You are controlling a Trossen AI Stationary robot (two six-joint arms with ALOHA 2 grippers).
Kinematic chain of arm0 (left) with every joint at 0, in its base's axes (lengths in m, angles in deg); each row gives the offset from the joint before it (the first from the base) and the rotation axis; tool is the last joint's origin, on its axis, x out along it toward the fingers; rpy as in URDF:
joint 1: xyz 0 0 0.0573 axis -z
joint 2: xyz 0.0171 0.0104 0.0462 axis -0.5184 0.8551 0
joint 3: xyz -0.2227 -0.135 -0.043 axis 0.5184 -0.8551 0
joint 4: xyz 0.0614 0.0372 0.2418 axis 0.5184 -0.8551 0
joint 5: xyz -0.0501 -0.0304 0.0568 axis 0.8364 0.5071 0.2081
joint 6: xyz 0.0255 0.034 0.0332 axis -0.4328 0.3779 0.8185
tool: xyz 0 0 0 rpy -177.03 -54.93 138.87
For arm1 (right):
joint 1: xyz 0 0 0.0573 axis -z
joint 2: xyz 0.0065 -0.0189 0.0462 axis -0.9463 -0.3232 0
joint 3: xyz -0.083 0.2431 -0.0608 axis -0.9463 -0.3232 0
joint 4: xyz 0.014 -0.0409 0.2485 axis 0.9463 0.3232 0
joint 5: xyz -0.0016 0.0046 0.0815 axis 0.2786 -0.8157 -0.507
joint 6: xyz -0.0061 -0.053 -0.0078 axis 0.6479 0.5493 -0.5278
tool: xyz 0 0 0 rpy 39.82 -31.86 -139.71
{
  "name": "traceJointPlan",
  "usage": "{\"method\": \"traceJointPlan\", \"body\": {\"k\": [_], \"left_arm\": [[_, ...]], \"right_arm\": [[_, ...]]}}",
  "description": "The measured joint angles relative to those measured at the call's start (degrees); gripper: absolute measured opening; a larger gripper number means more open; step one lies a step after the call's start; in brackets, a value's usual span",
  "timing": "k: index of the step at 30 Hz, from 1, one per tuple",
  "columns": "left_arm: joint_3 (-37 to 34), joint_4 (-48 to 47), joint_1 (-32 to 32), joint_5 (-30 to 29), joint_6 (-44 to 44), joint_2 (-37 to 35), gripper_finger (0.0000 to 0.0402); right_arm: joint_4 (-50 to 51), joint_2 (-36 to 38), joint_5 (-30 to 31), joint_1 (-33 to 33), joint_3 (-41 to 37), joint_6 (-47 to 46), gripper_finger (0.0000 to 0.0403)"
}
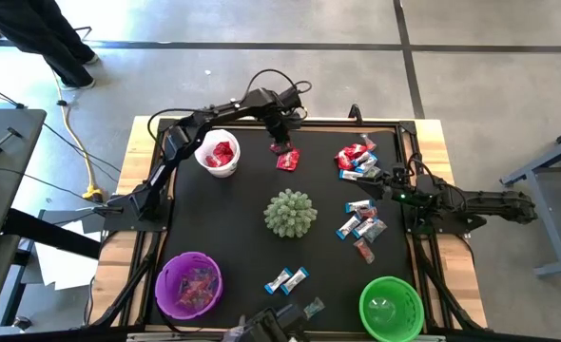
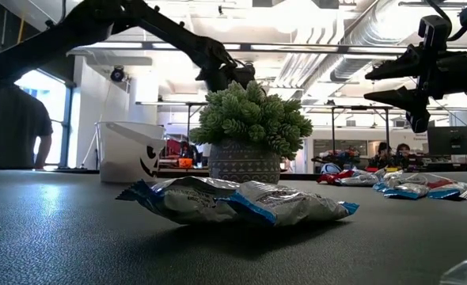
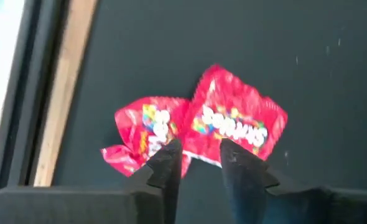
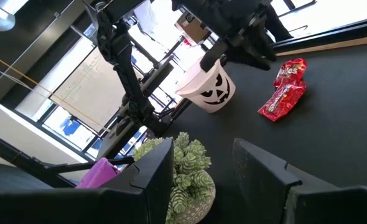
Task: Organize candy in baskets
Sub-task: Put the red candy into the white bucket
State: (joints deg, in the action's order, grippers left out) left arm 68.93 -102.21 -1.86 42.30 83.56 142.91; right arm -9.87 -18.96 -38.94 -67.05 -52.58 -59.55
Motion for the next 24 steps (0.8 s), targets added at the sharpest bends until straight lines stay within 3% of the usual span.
{"method": "traceJointPlan", "body": {"k": [10, 24], "left_arm": [[0.00, 2.77, -3.31, 1.77, -1.76, 0.14, 0.0182], [-4.28, 5.08, -4.21, 2.48, 2.85, 1.86, 0.0192]], "right_arm": [[0.00, 0.00, 0.00, -0.02, -0.01, 0.00, 0.0162], [-0.02, 0.00, 0.00, 0.00, -0.01, -0.01, 0.0162]]}}
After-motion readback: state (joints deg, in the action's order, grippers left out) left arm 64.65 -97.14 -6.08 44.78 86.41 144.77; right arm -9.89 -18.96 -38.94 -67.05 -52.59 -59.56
